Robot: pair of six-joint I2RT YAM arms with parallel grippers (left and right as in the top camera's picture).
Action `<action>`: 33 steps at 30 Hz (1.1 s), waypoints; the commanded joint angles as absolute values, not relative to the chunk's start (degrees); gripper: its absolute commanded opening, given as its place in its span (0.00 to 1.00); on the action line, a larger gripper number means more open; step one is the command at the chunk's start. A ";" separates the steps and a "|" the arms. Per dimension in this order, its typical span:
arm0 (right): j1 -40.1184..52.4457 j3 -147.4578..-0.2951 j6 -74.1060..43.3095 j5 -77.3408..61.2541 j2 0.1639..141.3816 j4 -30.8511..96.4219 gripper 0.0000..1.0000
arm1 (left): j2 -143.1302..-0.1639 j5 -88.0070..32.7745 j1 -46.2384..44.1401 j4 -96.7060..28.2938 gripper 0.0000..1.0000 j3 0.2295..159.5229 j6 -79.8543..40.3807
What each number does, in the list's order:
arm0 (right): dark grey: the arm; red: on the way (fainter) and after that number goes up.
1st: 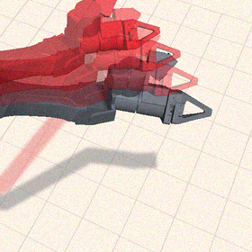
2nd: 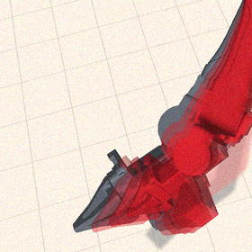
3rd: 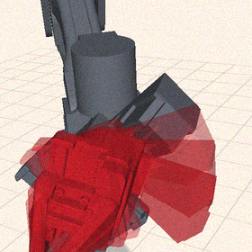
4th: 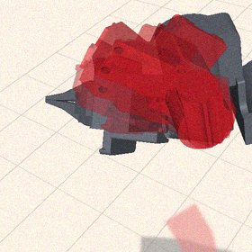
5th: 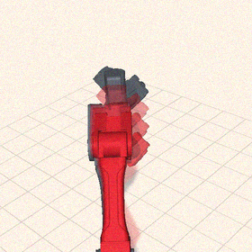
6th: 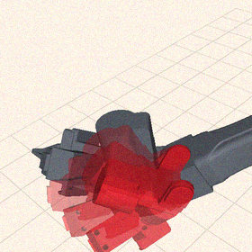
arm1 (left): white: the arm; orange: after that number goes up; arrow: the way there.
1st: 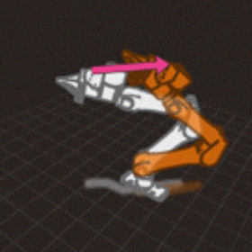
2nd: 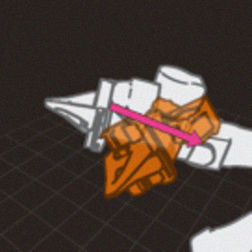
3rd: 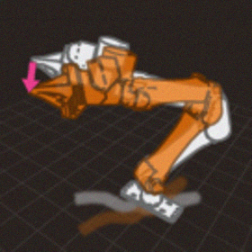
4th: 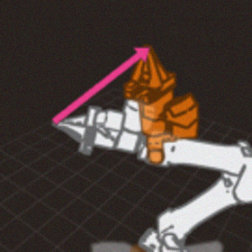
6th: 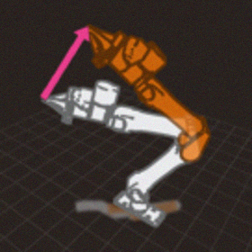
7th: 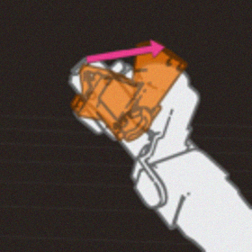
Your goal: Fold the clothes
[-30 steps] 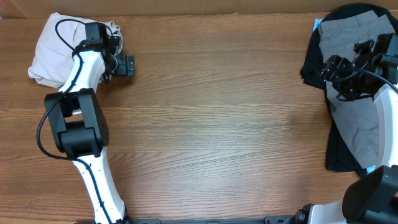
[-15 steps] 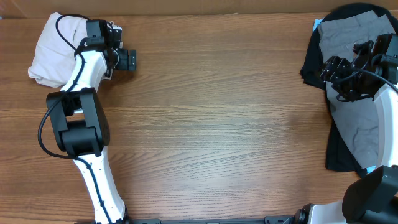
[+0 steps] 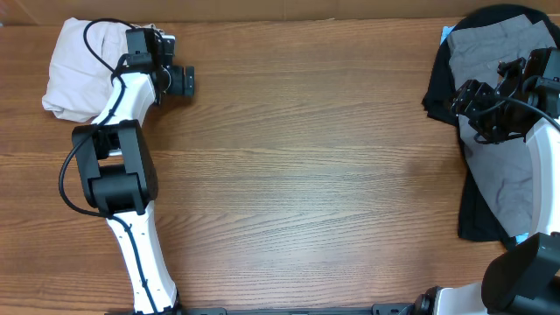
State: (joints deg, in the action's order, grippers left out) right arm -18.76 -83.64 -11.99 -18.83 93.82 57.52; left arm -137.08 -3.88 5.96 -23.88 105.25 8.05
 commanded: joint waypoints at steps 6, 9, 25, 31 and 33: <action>-19.03 -84.05 -10.90 -17.58 93.65 54.89 0.81 | -137.27 -5.85 5.21 -30.06 1.00 109.91 8.58; -19.03 -85.86 -8.43 -17.56 93.60 54.26 0.97 | -133.58 -5.80 5.21 -36.71 1.00 115.39 8.56; -19.03 -102.00 -2.57 -19.14 74.54 69.45 1.00 | -117.69 -5.98 5.21 -46.52 1.00 125.40 4.25; -19.03 -102.00 -3.16 -19.11 63.99 73.71 1.00 | -117.84 -5.98 5.19 -46.54 1.00 125.32 4.25; -19.03 -102.00 -3.16 -19.09 62.08 74.13 1.00 | -117.84 -5.98 5.21 -46.54 1.00 125.32 4.25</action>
